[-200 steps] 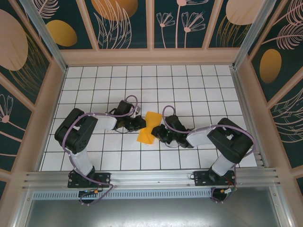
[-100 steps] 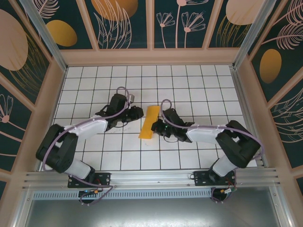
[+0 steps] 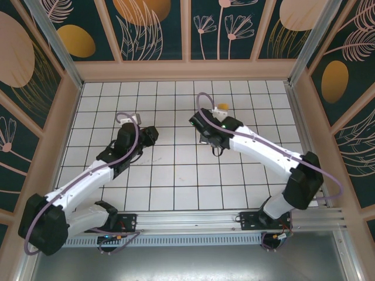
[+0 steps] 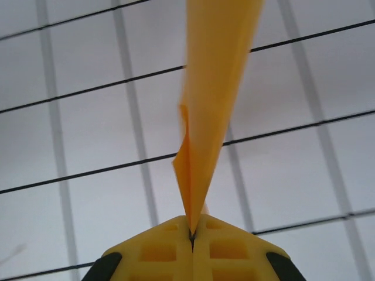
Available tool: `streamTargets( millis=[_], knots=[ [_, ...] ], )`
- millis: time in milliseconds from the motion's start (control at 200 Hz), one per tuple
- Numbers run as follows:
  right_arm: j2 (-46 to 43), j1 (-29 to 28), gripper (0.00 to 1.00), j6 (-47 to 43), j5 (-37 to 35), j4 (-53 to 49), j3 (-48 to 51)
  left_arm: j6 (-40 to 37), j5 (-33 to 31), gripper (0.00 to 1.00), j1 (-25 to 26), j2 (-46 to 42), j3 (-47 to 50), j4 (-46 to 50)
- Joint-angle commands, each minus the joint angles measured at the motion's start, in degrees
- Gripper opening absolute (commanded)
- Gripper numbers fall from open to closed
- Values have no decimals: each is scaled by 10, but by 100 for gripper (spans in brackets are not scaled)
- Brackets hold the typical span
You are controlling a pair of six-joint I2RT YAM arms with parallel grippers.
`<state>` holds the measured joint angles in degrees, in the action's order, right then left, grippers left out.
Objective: Fold a paper plane with a square sheet of paper (pick it up from the middle)
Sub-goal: Turn over the paper at the center of the table.
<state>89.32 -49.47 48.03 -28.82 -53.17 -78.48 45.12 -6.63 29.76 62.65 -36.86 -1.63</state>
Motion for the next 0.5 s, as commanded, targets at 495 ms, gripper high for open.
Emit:
streamTargets(
  millis=[495],
  knots=[
    [342, -86, 14, -65, 65, -84, -186, 36, -301, 56, -1, -256, 93, 80]
  ],
)
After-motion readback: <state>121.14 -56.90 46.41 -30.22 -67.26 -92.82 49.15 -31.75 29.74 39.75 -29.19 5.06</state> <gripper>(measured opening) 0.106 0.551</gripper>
